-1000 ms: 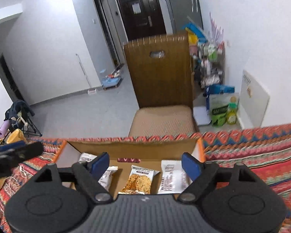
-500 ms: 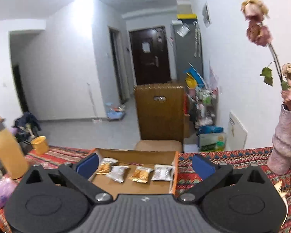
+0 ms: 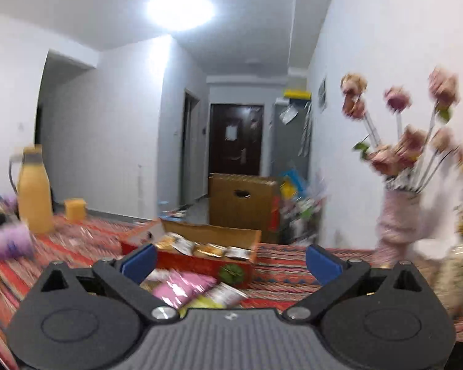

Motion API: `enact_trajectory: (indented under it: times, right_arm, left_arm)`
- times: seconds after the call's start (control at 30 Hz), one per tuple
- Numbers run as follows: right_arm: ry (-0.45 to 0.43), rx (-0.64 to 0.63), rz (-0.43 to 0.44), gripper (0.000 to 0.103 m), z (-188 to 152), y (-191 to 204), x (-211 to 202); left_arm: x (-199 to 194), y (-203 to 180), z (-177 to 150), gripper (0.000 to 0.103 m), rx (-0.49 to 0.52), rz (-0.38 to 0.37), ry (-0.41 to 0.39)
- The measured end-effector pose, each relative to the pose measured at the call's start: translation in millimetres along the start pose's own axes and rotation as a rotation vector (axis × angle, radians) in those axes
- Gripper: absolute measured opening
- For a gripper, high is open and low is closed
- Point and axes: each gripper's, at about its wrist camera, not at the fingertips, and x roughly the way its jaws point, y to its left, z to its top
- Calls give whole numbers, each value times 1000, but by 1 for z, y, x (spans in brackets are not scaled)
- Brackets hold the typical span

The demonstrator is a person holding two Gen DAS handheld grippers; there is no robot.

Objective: Organize snacks
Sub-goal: 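Return both open tools to the snack pile, then grasp a white-green bar packet with the right tool while the left tool grasps a white packet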

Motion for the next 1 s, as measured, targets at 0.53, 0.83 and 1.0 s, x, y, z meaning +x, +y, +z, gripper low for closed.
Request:
enact_trajectory:
  times: [0.53,0.83,1.0]
  right_arm:
    - [197,30,62,103,-90,46,-38]
    - [360,240,156,97,-103,37,4]
    - [421,259,164,92,-112,43,41]
  left_arm:
    - [-17,-13,-65,103,98,89,143]
    - [13,-26,-76,103,137,71,197]
    - [51,-29,-76,103,132,34,283]
